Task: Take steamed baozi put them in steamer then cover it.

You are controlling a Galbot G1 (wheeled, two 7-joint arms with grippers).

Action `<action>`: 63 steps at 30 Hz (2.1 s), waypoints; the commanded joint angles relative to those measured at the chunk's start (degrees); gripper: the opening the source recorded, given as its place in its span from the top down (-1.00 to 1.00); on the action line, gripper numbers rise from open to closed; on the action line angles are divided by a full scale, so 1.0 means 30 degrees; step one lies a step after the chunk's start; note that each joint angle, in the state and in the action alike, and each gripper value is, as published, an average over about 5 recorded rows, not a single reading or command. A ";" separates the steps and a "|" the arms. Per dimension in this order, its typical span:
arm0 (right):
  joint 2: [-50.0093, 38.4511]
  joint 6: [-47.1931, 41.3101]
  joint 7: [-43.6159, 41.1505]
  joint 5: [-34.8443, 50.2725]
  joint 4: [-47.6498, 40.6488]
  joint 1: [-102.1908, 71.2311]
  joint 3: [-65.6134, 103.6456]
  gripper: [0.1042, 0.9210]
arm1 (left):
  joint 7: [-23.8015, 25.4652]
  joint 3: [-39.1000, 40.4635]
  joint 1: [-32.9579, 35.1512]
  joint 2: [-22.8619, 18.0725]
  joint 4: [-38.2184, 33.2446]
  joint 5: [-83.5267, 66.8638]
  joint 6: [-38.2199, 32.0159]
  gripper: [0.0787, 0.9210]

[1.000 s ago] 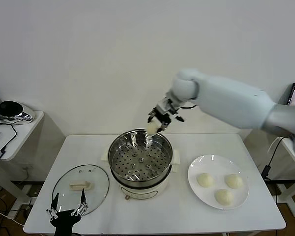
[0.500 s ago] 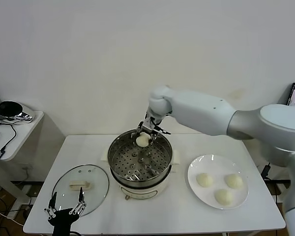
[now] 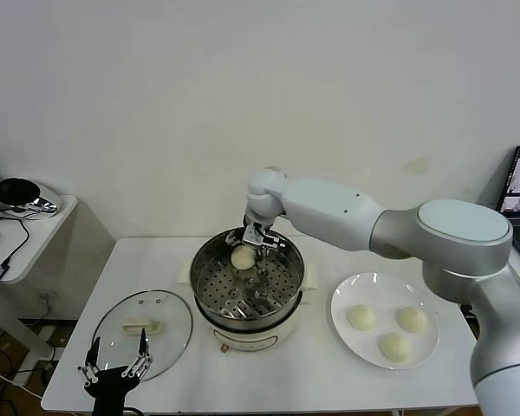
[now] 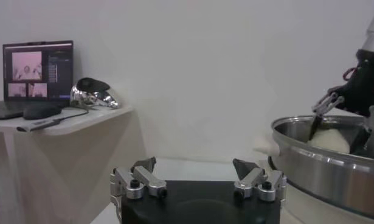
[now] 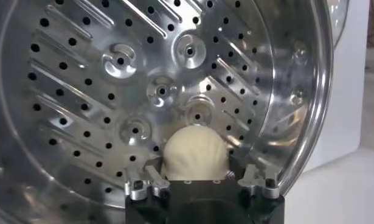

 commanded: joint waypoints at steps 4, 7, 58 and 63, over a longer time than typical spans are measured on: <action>-0.2057 -0.2313 -0.0942 0.3352 0.3416 0.3103 -0.0852 -0.76 | 0.0003 -0.0013 0.0009 0.0077 -0.0189 -0.0035 0.0017 -0.77; -0.4475 -0.6046 -0.2335 0.6866 0.6548 0.5194 -0.1630 -0.76 | 0.0007 -0.0004 0.0012 0.0153 -0.0342 -0.0065 0.0023 -0.77; -1.6110 -1.5437 0.0095 0.3478 1.0516 -0.8403 0.4930 -0.76 | 0.0079 0.0235 0.0045 0.0022 -0.0550 0.0715 0.0262 -0.77; -1.4967 -1.5106 0.0288 0.3452 0.9301 -0.8448 0.4951 -0.76 | 0.0067 0.0175 -0.0087 0.0040 -0.0336 0.0674 0.0239 -0.77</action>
